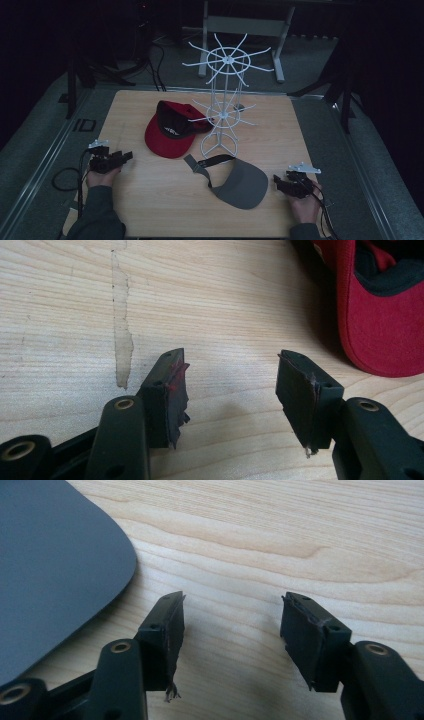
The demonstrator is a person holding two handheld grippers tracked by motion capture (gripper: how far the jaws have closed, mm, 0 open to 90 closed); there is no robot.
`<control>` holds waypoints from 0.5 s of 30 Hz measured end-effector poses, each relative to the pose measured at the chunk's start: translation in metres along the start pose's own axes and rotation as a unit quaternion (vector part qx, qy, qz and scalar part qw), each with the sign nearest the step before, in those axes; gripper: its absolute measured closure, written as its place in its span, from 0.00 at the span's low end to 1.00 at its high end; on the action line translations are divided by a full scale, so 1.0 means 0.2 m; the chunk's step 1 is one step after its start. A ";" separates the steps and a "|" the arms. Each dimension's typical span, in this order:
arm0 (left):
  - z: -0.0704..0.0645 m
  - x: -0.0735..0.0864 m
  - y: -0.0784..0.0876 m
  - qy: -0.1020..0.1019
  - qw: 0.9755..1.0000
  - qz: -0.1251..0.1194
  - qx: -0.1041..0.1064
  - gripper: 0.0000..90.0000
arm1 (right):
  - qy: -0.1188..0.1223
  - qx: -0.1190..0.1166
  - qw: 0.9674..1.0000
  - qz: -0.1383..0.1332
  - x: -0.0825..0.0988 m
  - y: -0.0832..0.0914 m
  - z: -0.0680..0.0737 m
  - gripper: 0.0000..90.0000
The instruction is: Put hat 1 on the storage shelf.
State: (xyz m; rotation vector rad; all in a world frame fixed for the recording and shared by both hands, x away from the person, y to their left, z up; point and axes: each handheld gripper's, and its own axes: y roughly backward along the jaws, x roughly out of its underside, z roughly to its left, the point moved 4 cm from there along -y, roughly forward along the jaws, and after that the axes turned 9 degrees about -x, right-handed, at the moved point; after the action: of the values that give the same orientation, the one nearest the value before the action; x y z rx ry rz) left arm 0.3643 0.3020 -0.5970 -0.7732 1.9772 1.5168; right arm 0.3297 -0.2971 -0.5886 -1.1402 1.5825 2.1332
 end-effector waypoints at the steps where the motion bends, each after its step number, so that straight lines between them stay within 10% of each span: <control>1: 0.00 0.00 0.00 0.000 1.000 0.000 0.000 0.51 | 0.000 0.000 1.000 -0.001 0.00 0.00 0.00 0.46; 15: -0.03 -0.02 0.02 -0.018 1.000 -0.006 -0.009 0.54 | 0.003 -0.001 1.000 -0.007 0.00 -0.01 0.00 0.41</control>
State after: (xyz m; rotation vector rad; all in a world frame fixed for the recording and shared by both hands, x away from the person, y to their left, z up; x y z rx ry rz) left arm 0.3636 0.2975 -0.5891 -0.7591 1.9308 1.5333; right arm 0.3314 -0.2958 -0.5903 -1.1562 1.5700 2.1256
